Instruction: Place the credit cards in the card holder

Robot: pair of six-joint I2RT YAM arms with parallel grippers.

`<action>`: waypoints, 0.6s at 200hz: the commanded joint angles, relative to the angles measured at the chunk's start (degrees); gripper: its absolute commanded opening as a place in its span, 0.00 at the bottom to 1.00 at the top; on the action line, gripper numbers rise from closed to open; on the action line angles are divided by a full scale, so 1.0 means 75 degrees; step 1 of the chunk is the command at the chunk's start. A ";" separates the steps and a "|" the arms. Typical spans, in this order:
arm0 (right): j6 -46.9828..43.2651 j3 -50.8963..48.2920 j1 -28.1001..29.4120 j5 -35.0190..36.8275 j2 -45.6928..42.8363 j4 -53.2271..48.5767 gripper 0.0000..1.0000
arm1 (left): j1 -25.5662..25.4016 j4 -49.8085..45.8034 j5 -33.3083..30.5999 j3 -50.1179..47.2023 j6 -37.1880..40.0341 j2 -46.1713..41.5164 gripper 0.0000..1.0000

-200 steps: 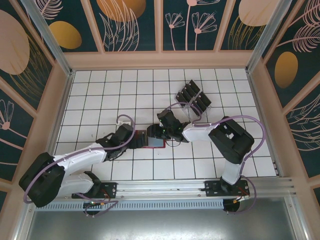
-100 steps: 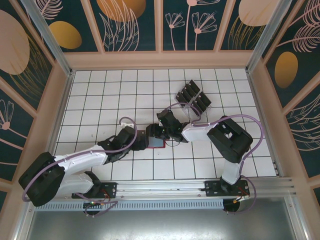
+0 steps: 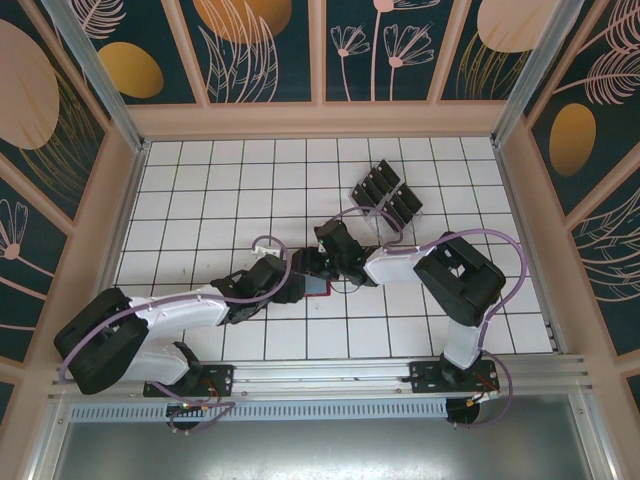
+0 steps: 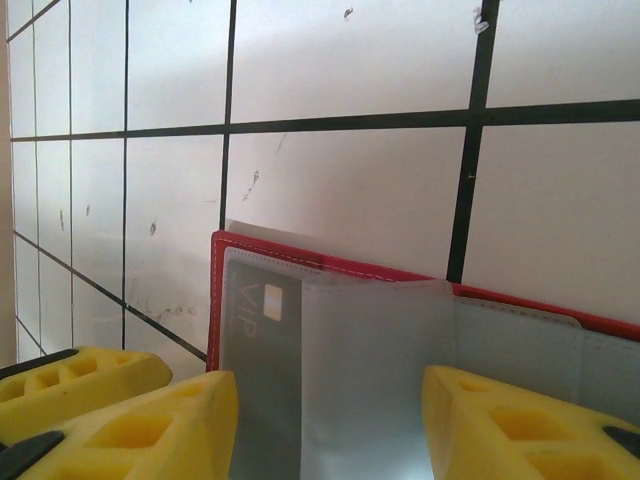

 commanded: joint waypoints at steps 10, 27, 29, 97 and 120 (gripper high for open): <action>0.0182 -0.0177 -0.0011 -0.0170 0.0007 0.0178 0.52 | -0.0056 0.0224 -0.0257 0.0247 0.0175 0.0292 0.98; 0.0195 -0.0199 -0.0011 -0.0192 -0.0001 0.0206 0.52 | -0.0079 0.0236 -0.0378 0.0279 0.0195 0.0411 0.98; 0.0196 -0.0200 -0.0011 -0.0193 0.0003 0.0211 0.52 | -0.0080 0.0242 -0.0393 0.0280 0.0197 0.0427 0.98; 0.0173 -0.0230 -0.0068 -0.0185 -0.0259 0.0137 0.52 | -0.0185 -0.0041 -0.0910 0.0258 0.0246 0.1005 0.99; 0.0177 -0.0369 -0.0225 -0.0106 -0.0613 0.0105 0.53 | -0.0197 -0.0089 -0.1034 0.0123 0.0134 0.0865 0.99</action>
